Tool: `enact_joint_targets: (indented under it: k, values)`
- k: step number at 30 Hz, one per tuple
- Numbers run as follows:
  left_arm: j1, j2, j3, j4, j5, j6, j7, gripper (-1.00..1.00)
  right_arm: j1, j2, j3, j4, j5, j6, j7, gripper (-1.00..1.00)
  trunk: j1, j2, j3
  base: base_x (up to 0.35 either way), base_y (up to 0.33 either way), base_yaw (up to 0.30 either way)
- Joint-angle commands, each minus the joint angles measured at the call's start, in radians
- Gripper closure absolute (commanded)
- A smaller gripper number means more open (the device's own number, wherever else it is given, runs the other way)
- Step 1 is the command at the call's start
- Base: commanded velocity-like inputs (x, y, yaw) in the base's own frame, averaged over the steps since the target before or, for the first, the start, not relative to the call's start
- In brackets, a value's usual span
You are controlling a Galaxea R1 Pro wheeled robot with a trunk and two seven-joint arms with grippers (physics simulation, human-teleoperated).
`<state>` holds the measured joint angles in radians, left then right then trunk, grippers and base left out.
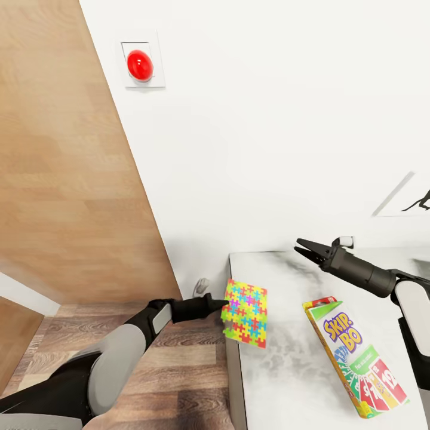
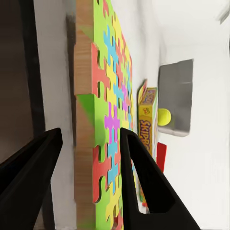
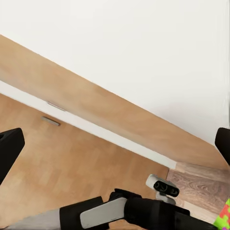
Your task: Put all the toys in the child's room - the three board games (two on the bed and one on the table), the two jigsaw puzzles on the table, and the tennis ball on the table - inside the toy box on the table in the child's room.
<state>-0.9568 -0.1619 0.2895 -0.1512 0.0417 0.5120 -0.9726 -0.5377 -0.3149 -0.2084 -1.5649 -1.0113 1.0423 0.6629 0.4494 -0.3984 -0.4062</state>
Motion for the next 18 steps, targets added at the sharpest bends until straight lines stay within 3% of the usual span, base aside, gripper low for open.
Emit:
enact_joint_targets:
  k: [1,6,10,14,18]
  values:
    - [0.000,0.003,-0.007,-0.002,-0.002,0.025,0.000,1.00,0.003,-0.001,-0.002,0.000,0.004,0.005,0.006,-1.00,0.001,-0.002,-0.002,0.000,0.000,0.000]
    - [0.000,0.005,-0.019,-0.004,-0.009,0.055,0.001,1.00,0.010,-0.002,-0.003,0.000,0.005,0.005,0.007,-1.00,0.001,-0.002,-0.002,-0.013,0.000,0.000]
    - [0.000,0.008,-0.023,-0.004,-0.011,0.059,0.000,1.00,0.011,-0.002,-0.002,0.000,0.005,0.005,0.007,-1.00,0.001,-0.002,-0.002,-0.205,0.000,0.000]
    - [0.000,0.061,-0.023,-0.005,-0.010,0.068,-0.017,1.00,0.027,0.001,-0.002,0.000,0.006,0.005,0.007,-1.00,0.001,-0.002,-0.002,-0.100,0.000,0.000]
    - [-0.001,0.097,-0.021,-0.005,-0.014,0.089,-0.101,1.00,0.051,0.001,-0.004,0.000,0.005,0.005,0.011,-1.00,0.001,-0.002,-0.002,-0.016,0.000,0.000]
